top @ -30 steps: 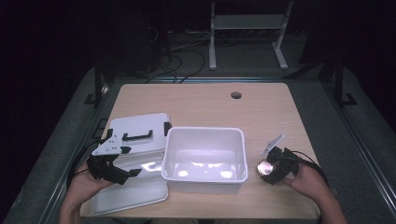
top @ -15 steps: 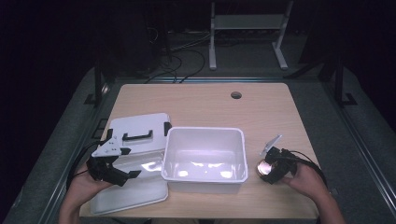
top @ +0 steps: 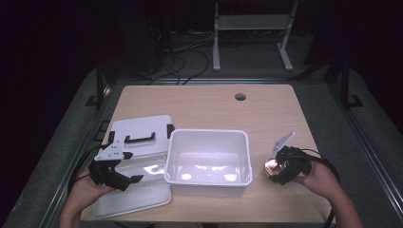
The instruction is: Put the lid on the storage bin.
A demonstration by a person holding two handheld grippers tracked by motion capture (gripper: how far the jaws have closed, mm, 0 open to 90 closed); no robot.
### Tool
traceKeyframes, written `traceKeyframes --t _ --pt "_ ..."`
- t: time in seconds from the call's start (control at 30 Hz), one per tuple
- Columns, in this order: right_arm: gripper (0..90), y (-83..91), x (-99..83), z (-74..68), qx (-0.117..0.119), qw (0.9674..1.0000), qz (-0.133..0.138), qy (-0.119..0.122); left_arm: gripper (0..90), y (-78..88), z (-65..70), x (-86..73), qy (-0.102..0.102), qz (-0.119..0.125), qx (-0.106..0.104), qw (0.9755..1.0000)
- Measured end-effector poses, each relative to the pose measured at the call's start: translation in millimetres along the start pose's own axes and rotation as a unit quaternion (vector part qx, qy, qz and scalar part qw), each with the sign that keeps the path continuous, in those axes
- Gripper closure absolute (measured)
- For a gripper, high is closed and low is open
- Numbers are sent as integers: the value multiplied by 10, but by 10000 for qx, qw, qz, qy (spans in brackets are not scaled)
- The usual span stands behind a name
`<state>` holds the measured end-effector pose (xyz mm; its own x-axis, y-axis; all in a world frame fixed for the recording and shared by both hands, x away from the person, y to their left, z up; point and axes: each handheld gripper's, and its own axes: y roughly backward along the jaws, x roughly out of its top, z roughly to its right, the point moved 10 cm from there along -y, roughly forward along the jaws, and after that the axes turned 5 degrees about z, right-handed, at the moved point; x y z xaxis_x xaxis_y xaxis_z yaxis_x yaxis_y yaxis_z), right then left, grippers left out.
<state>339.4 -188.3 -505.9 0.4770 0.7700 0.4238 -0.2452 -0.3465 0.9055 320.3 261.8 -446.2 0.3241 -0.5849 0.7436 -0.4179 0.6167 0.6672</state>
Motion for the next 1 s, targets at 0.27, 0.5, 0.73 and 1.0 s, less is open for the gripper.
traceKeyframes --t 0.27,0.5,0.73,1.0 --pt "201 258 101 36 41 9996 111 239 118 -7 -4 -16 0 -36 -10 10000" --pt "201 393 172 41 17 9991 156 382 107 -44 -9 -33 51 -70 -8 10000" --pt "201 513 234 19 -12 9987 117 505 95 -89 -11 -48 27 -111 27 9999" --pt "201 666 336 1 -53 9977 197 641 93 -109 -9 -50 6 -136 40 9999"
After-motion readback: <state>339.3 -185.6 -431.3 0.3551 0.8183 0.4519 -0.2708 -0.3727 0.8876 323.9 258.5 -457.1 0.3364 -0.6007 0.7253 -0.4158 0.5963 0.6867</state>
